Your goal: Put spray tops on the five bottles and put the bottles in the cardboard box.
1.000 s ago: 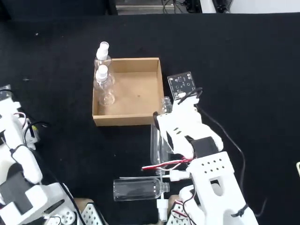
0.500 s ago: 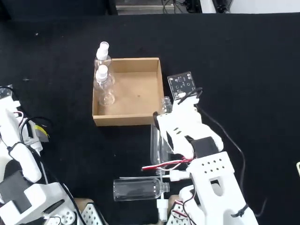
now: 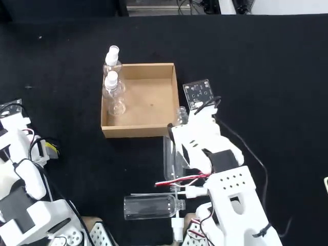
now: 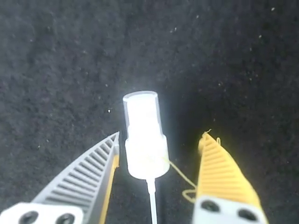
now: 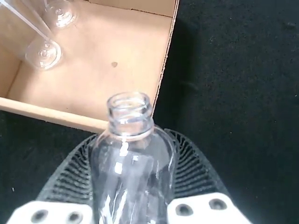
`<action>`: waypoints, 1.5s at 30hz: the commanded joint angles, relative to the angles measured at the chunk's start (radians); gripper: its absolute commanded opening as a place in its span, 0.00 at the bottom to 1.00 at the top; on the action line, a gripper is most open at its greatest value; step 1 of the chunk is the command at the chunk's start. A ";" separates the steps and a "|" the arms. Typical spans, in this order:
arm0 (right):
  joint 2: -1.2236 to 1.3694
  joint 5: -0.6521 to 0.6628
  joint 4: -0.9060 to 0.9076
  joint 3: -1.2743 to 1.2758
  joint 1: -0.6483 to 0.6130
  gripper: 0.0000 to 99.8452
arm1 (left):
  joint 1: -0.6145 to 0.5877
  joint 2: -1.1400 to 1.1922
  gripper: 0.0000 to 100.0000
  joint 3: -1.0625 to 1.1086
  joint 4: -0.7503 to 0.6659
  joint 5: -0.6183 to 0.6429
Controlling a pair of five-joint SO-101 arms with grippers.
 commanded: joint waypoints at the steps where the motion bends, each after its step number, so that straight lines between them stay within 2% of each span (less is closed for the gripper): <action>1: -0.024 0.009 -0.015 -0.005 -0.008 0.01 | -0.008 -0.006 0.24 -0.001 -0.025 -0.009; 4: -0.024 0.009 -0.015 -0.005 -0.008 0.01 | -0.007 -0.006 0.22 0.018 -0.023 -0.011; 7: -0.024 0.009 -0.015 -0.005 -0.008 0.01 | 0.022 -0.006 0.04 0.039 -0.023 -0.009; 8: -0.024 0.009 -0.015 -0.005 -0.008 0.01 | 0.038 -0.006 0.02 0.047 -0.023 -0.009; 10: -0.025 0.009 -0.014 -0.007 -0.008 0.01 | 0.073 -0.008 0.06 0.062 -0.008 -0.009; 12: -0.051 0.009 -0.012 -0.007 0.000 0.01 | 0.099 -0.017 0.03 0.058 0.032 -0.003; 18: -0.285 0.008 0.081 -0.008 0.084 0.01 | 0.117 -0.060 0.03 -0.131 0.222 0.060; 21: -0.407 0.008 0.118 -0.010 0.084 0.01 | 0.148 -0.144 0.03 -0.254 0.344 0.064; 26: -0.521 0.060 0.126 -0.039 0.071 0.01 | 0.243 -0.353 0.03 -0.407 0.488 0.172; 34: -0.449 0.071 0.126 -0.272 -0.124 0.01 | 0.374 -0.560 0.03 -0.565 0.466 0.336; 39: -0.435 0.071 0.127 -0.325 -0.140 0.01 | 0.443 -0.609 0.03 -0.716 0.474 0.397; 45: -0.522 0.029 0.109 -0.213 -0.140 0.01 | 0.572 -0.687 0.03 -0.750 0.456 0.408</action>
